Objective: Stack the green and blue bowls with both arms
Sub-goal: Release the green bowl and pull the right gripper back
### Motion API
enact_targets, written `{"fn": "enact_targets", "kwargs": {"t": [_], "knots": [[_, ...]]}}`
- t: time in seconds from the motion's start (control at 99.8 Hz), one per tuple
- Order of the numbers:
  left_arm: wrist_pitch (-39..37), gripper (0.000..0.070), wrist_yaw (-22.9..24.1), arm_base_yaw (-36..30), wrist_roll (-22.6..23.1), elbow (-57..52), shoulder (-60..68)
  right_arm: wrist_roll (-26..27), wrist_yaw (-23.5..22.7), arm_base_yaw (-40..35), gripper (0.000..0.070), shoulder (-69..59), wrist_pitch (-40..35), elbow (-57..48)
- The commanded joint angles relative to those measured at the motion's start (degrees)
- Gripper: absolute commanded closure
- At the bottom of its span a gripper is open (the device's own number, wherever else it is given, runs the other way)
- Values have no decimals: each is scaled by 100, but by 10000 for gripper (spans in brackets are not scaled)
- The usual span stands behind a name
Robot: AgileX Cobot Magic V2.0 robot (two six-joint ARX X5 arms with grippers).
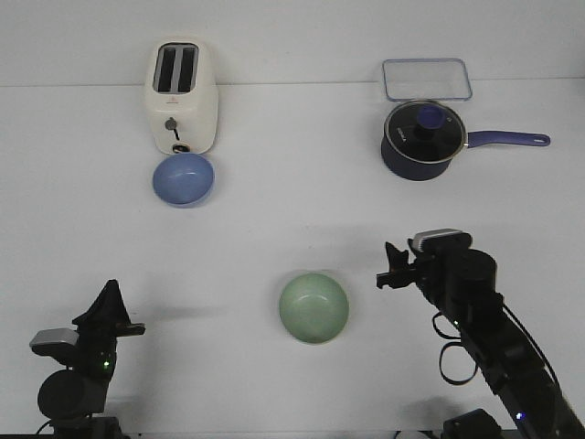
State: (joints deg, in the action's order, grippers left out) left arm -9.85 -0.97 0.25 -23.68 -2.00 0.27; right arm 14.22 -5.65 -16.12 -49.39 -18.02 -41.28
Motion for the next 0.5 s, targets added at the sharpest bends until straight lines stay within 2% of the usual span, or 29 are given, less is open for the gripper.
{"fn": "enact_targets", "kwargs": {"t": [0.0, 0.13, 0.27, 0.491], "knots": [[-50, 688, -9, 7, -748, -39, -7, -105, 9, 116, 394, 304, 260, 286], [48, 685, -11, 7, -793, -302, 101, -94, 9, 361, 395, 1056, 874, 1056], [610, 685, -11, 7, -776, -1010, 715, -94, 13, 459, 395, 1436, 898, 1419], [872, 687, -39, 7, -37, -2487, 3058, -98, 2, 457, 395, 1401, 903, 1462]]}}
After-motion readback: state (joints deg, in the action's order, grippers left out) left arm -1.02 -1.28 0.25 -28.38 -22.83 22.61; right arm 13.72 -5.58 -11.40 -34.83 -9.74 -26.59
